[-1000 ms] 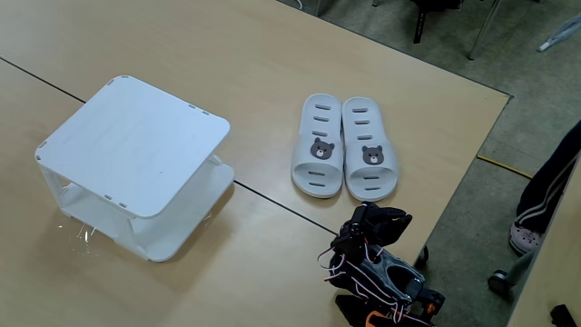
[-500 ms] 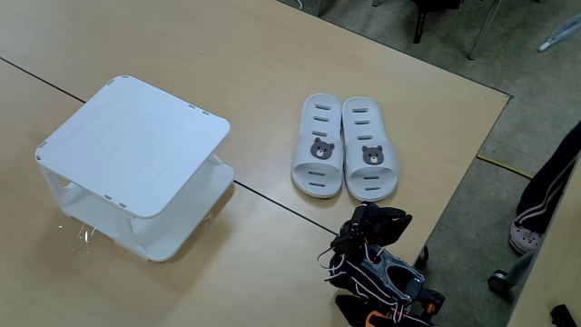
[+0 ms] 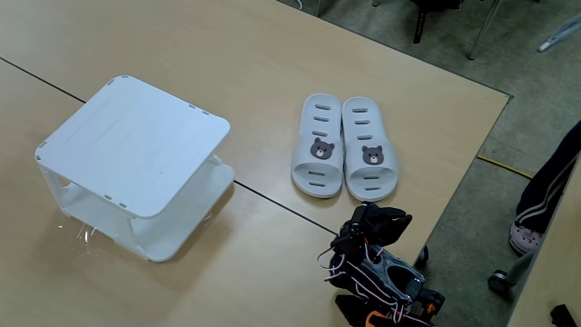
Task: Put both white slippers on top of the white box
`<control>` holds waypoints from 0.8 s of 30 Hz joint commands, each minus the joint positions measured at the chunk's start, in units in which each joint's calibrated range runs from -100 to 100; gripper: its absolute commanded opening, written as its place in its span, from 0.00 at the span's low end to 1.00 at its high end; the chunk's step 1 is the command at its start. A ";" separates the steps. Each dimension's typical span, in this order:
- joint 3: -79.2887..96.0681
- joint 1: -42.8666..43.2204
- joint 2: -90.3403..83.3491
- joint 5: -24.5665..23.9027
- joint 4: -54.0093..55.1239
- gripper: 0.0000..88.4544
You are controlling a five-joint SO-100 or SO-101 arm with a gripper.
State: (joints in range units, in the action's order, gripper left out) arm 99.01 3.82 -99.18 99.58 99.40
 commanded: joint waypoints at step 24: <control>-0.09 -1.60 48.40 0.42 0.17 0.01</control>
State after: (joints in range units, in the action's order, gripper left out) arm 99.19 3.52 -65.69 99.58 98.97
